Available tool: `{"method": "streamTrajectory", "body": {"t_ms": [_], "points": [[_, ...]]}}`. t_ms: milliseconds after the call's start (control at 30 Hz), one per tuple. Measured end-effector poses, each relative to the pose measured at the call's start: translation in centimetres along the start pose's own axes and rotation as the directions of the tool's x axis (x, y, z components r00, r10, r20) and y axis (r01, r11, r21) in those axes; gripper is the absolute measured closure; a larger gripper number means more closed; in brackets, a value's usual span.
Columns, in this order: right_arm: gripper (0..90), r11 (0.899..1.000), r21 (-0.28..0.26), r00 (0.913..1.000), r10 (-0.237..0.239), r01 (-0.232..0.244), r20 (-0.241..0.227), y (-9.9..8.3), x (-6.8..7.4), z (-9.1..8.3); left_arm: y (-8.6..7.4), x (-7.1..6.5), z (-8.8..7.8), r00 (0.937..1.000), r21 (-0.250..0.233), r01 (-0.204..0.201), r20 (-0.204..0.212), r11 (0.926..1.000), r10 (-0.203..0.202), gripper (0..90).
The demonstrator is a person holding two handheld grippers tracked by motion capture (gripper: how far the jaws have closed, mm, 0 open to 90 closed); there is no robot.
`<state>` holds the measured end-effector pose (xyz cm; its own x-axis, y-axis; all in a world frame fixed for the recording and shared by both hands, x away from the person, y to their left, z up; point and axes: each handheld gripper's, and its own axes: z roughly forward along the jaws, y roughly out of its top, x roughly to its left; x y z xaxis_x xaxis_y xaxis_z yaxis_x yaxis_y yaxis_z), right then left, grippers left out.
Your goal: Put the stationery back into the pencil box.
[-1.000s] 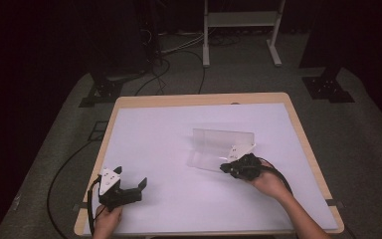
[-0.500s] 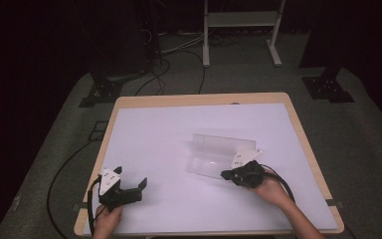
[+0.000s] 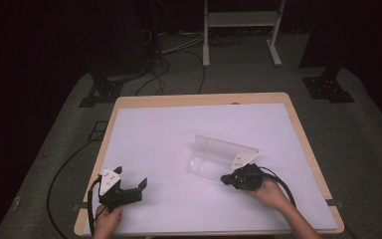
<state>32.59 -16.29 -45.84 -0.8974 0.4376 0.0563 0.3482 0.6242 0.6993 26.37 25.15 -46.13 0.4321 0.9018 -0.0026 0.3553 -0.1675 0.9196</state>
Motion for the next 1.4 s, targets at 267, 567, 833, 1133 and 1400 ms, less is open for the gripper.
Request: {"method": "streamTrajectory", "body": {"t_ms": [267,567,833,1133,1400], "points": [[80.9,1.000,0.025,0.9999,0.013,-0.013,-0.003,-0.4,-0.1,0.2,0.0,0.0,0.0,1.0000,0.003,-0.004,-0.001,1.0000,0.004,0.0],[62.2,0.998,-0.030,0.9987,0.049,-0.049,-0.013,-0.5,-0.4,-1.5,0.0,0.0,0.0,1.0000,0.004,-0.006,-0.001,1.0000,0.006,0.0],[56.4,0.995,-0.066,0.9973,0.071,-0.070,0.020,-1.3,-0.5,-4.0,0.0,0.0,0.0,1.0000,0.004,-0.008,-0.004,1.0000,0.008,0.0],[50.4,0.989,-0.091,0.9914,0.120,-0.114,0.054,-3.2,-0.8,-6.7,0.0,0.0,0.0,1.0000,0.006,-0.008,-0.003,1.0000,0.008,0.0],[50.8,0.986,-0.090,0.9848,0.145,-0.137,0.096,-5.1,-0.8,-8.3,0.0,-0.1,0.0,0.9999,0.005,-0.008,-0.006,1.0000,0.008,0.0]]}}
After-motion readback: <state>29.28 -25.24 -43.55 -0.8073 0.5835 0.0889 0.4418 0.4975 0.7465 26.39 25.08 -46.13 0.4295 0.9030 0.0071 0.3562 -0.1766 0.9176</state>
